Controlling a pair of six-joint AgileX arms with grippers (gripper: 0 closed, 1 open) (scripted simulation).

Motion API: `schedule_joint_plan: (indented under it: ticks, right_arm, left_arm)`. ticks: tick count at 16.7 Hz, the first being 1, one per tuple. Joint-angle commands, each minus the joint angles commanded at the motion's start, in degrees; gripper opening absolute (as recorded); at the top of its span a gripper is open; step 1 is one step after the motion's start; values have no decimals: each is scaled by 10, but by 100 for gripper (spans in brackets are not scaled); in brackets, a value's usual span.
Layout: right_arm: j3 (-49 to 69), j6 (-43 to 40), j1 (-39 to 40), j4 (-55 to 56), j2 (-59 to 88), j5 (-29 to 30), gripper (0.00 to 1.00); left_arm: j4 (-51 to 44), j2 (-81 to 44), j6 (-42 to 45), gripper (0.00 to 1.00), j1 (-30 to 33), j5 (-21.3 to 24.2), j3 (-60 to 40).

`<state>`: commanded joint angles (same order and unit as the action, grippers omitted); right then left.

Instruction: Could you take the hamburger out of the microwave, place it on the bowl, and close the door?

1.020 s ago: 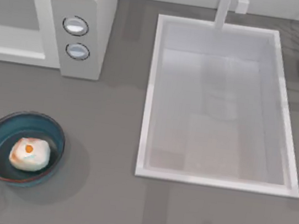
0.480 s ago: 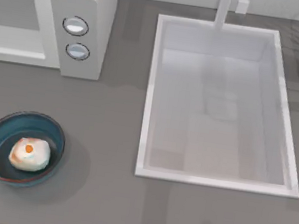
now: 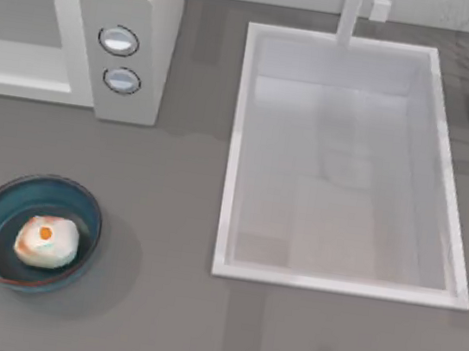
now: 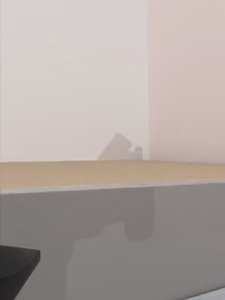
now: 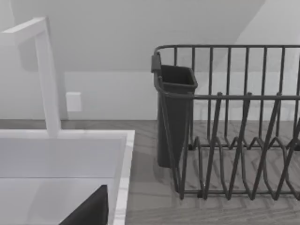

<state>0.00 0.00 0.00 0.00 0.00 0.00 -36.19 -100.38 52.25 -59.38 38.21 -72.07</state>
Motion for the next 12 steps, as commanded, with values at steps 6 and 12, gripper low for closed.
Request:
schedule_joint_plan:
  ticks: [6,12]
  right_arm:
    - [0,0,0,0,0,0,100]
    - [0,0,0,0,0,0,100]
  left_arm:
    - [146,-47,2,0,-3,1,96]
    - [155,-47,1,0,1,1,106]
